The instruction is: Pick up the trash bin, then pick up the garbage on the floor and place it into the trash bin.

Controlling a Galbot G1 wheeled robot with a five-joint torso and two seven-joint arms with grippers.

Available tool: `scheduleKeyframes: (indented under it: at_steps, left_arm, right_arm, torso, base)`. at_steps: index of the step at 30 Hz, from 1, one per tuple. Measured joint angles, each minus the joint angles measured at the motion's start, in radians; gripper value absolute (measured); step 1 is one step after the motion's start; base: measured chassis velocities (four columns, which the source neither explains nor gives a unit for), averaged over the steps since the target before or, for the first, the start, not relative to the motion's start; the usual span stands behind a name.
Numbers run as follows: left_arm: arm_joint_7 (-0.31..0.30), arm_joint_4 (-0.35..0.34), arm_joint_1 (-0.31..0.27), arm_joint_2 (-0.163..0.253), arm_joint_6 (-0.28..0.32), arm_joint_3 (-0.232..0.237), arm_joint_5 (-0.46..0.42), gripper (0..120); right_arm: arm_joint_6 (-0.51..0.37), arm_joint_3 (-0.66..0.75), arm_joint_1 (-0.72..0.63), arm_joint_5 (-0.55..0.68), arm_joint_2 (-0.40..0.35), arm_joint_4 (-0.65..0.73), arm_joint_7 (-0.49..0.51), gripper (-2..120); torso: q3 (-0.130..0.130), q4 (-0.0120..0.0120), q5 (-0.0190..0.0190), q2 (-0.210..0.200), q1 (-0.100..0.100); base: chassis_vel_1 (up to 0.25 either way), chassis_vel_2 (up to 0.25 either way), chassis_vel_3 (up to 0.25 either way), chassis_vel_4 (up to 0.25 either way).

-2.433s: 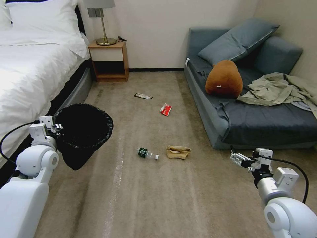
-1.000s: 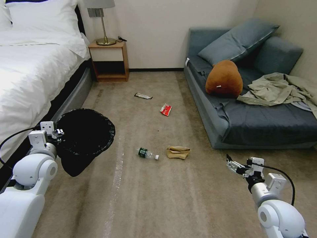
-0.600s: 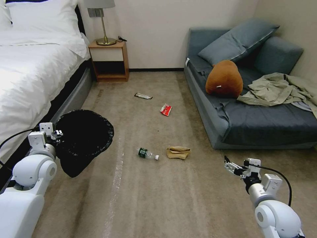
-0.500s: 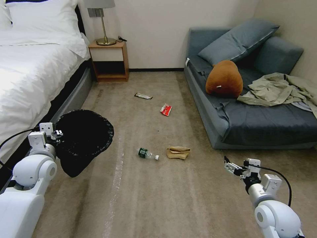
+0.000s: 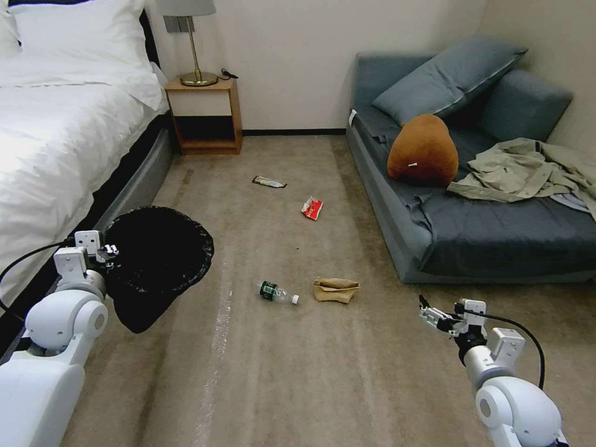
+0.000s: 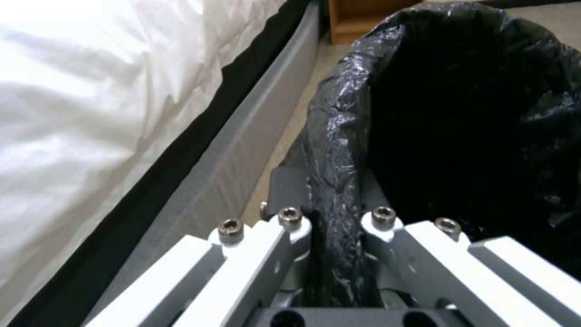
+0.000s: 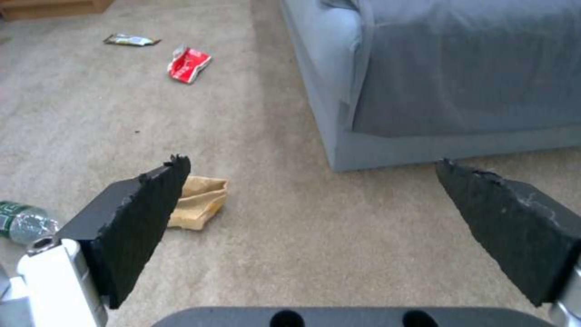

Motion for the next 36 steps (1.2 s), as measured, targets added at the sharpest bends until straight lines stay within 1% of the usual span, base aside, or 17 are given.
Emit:
scheduleKeyframes:
  at_steps: [17,36]
  left_arm:
    - [0.001,0.018,-0.009,-0.009,-0.003,0.006,0.006,4]
    - [0.003,0.031,-0.009,-0.013,-0.010,0.007,0.011,4]
  right_arm:
    - [0.009,-0.016,0.009,-0.018,0.002,-0.025,-0.011,100]
    - [0.021,-0.037,0.019,-0.048,0.008,-0.061,-0.022,100]
  torso:
    - [0.000,0.0000,0.0000,0.000,0.000]
    - [0.000,-0.0001,0.0000,0.000,0.000]
  base:
    - [-0.004,0.003,0.006,-0.003]
    - [-0.064,0.061,0.059,-0.058]
